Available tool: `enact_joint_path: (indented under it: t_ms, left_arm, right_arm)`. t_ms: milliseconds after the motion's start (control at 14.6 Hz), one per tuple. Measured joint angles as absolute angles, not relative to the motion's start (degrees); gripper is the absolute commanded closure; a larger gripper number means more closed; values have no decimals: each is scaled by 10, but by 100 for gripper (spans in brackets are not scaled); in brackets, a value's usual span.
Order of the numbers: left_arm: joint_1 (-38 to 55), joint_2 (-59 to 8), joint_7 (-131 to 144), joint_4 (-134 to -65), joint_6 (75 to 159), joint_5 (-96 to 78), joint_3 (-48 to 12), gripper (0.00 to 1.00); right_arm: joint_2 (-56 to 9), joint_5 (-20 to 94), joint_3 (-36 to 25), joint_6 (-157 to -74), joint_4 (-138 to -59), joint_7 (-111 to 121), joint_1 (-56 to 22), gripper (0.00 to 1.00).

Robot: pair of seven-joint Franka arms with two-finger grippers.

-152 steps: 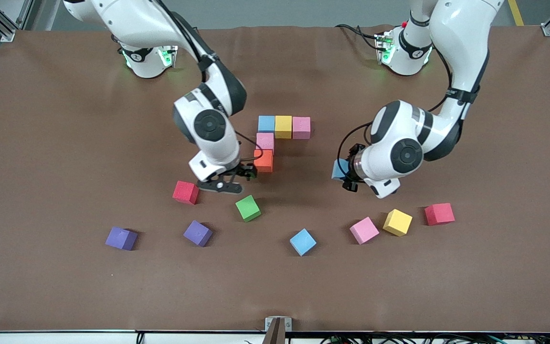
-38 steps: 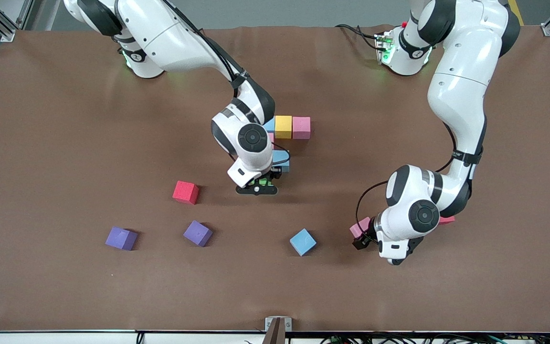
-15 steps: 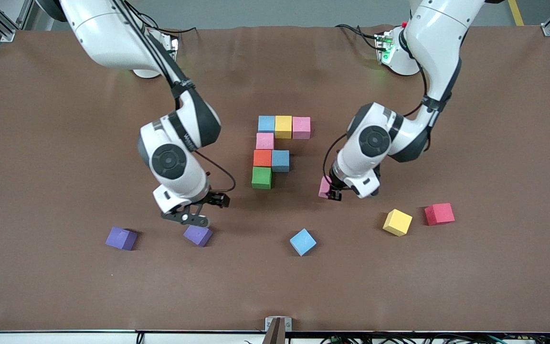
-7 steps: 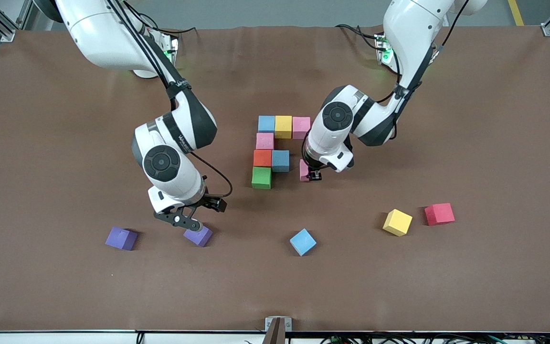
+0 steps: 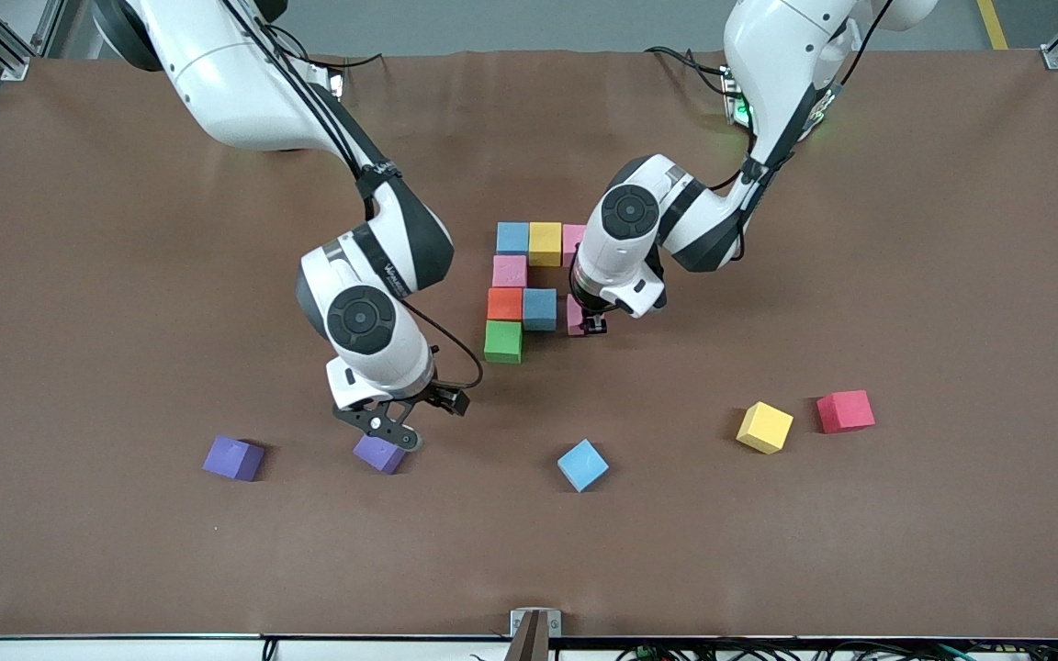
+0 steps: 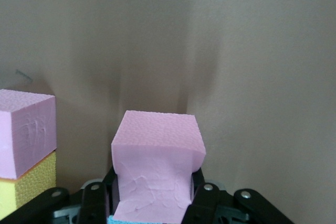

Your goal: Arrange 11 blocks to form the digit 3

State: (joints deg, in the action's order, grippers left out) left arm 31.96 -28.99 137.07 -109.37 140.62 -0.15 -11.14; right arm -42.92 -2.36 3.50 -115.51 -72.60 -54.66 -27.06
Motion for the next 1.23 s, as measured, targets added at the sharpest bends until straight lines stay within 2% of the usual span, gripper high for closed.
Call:
enact_joint_path:
  t_ms: [411, 890, 1233]
  left_arm:
    - [331, -295, 1377, -1110, 1431, -2, -111, 84]
    - [335, -305, 1383, -1116, 1451, 7, -110, 84]
    - [335, -311, 1383, -1116, 1460, 8, -110, 81]
  right_arm:
    - [-440, -25, 29, -1156, -714, -545, -265, 0]
    - [-440, -25, 25, -1155, -715, -486, -206, 0]
    - [-445, -25, 27, -1159, -718, -480, -201, 0]
